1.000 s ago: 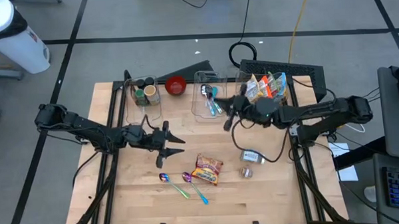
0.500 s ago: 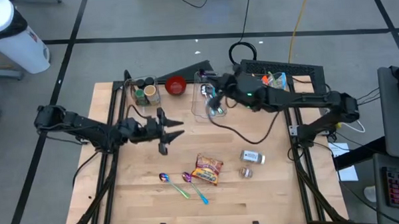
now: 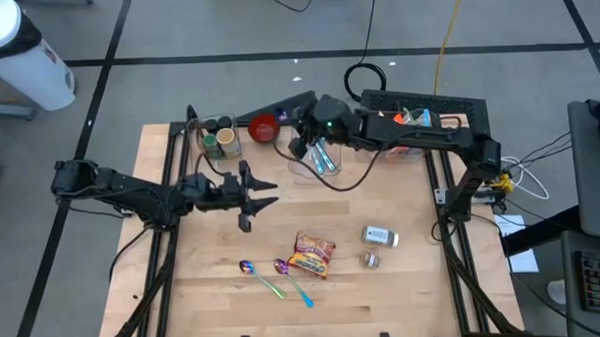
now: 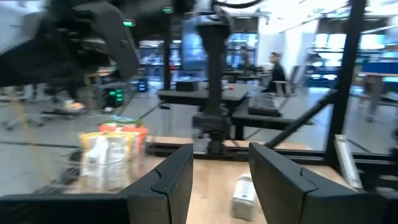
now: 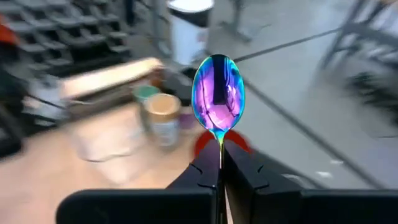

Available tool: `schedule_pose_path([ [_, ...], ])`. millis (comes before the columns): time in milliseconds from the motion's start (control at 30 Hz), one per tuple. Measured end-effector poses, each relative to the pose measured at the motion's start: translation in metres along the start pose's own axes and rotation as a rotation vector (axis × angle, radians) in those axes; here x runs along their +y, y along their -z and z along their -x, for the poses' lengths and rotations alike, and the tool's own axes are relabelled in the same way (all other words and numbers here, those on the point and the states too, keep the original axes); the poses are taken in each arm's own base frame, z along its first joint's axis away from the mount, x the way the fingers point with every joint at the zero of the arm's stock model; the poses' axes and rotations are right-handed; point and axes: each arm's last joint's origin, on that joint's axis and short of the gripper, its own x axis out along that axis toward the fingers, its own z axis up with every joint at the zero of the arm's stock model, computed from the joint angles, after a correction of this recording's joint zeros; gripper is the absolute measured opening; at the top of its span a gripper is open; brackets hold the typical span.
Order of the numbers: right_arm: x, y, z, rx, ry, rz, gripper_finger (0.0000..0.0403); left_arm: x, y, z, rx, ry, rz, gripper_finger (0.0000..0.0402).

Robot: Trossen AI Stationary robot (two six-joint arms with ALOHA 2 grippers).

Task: Pick & Place Food Item
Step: Put the top violet spoon into the middle transparent bin

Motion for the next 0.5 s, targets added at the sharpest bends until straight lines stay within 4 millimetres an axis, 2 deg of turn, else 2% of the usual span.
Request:
schedule_pose_path([
  [133,0.001,0.006,-0.003,0.025,-0.038,-0.094,0.0001,-0.002,0.0,0.0,0.006,0.067,0.013,0.0163],
  [367,0.001,0.028,-0.007,0.052,0.143,-0.19,0.0,-0.002,0.005,0.0,0.059,0.063,0.056,0.0163],
  [500,-0.007,0.029,-0.011,0.043,0.171,-0.21,0.0,-0.002,0.007,0.0,0.074,0.044,0.073,0.0163],
])
